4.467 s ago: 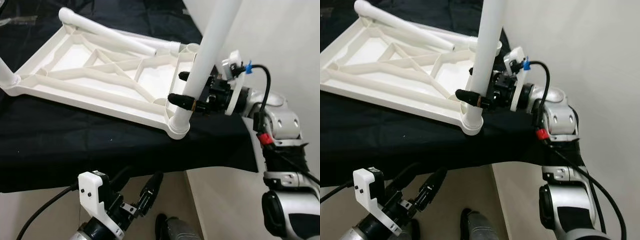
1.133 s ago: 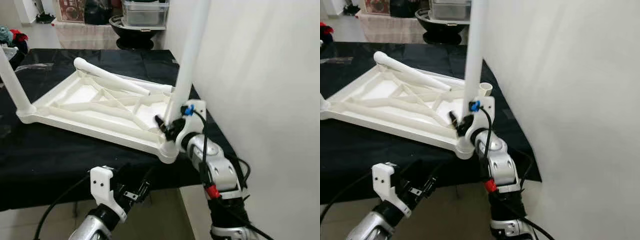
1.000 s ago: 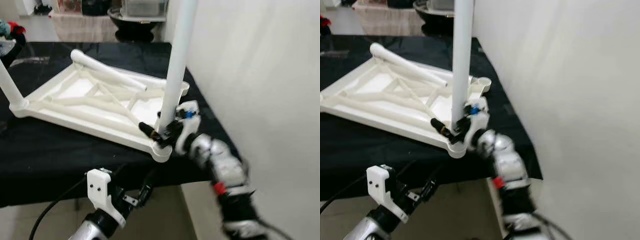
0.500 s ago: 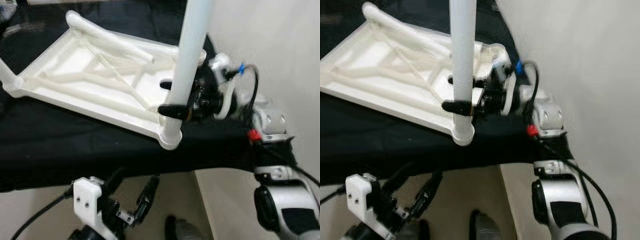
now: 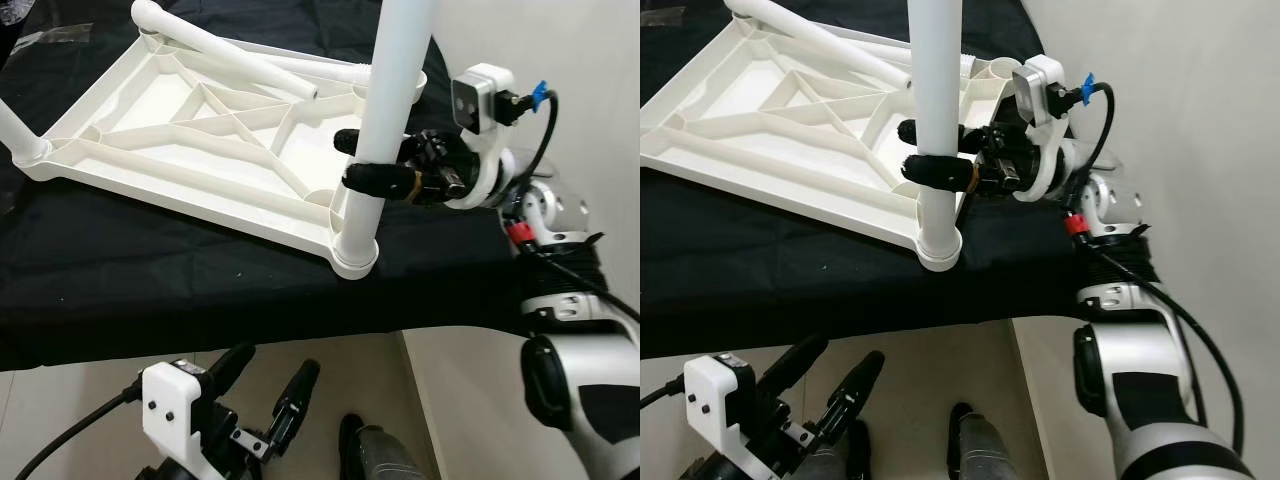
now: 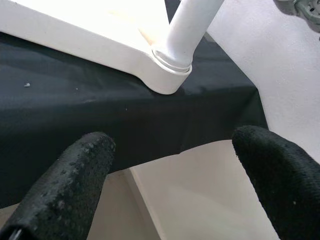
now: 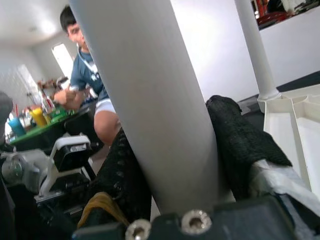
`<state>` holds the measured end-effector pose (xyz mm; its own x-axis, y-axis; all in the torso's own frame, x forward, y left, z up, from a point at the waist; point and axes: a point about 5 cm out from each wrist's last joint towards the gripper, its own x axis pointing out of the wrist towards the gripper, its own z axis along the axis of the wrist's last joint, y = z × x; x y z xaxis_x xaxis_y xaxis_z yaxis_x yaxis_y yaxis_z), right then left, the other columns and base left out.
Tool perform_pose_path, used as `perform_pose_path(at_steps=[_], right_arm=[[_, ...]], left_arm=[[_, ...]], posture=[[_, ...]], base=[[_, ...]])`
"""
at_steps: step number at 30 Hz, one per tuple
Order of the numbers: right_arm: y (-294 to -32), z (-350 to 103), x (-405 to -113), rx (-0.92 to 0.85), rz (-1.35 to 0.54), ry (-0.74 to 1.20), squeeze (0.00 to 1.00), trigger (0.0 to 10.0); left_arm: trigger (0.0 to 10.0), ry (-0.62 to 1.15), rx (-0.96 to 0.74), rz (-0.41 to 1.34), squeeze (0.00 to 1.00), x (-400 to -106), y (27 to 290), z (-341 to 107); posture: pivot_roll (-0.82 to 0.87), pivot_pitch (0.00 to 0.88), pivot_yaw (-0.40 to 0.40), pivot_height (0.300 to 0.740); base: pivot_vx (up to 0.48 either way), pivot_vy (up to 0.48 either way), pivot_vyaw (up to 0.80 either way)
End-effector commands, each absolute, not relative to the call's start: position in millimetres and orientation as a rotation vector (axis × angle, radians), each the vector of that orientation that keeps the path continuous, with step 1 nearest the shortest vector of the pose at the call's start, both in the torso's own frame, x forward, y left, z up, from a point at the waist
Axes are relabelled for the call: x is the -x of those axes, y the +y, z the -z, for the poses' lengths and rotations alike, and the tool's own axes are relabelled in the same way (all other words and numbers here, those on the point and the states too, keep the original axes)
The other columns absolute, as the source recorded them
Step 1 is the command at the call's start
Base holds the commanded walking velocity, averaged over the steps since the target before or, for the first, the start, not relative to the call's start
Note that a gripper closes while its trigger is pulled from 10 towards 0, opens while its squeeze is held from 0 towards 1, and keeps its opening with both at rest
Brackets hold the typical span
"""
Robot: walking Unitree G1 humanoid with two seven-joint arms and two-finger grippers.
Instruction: Building children table
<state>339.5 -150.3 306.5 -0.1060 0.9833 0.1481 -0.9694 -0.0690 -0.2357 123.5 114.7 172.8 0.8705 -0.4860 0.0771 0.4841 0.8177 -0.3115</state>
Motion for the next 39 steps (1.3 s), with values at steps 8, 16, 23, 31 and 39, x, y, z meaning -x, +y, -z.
perform_pose_path(at_steps=[8,16,23,31,39], right_arm=[[-160,-279,-334,0.248,-1.295,-0.095,0.00,0.0],[-175,-121,-254,0.124,-0.100,0.424,0.00,0.0],[-96,-158,-326,0.015,-0.320,0.243,0.00,0.0],[-99,-174,-319,0.034,-0.441,0.199,1.00,10.0],[-145,-215,-337,0.105,-0.845,-0.032,1.00,10.0]], left_arm=[[10.0,0.027,0.332,0.510,0.00,-137,115,-157],[10.0,0.029,0.337,0.500,0.00,-162,113,-133],[10.0,0.001,0.353,0.494,0.00,-189,108,-124],[10.0,-0.018,0.360,0.500,0.00,-183,107,-127],[10.0,-0.027,0.364,0.520,0.00,-163,105,-139]], posture=[[0.08,0.219,-0.074,0.740],[0.03,0.114,-0.158,0.740],[0.00,0.036,-0.170,0.740],[0.00,0.080,-0.149,0.740],[0.05,0.187,-0.113,0.740]], base=[[0.000,0.000,0.00],[0.000,0.000,0.00],[0.000,0.000,0.00],[0.000,0.000,0.00],[0.000,0.000,0.00]])
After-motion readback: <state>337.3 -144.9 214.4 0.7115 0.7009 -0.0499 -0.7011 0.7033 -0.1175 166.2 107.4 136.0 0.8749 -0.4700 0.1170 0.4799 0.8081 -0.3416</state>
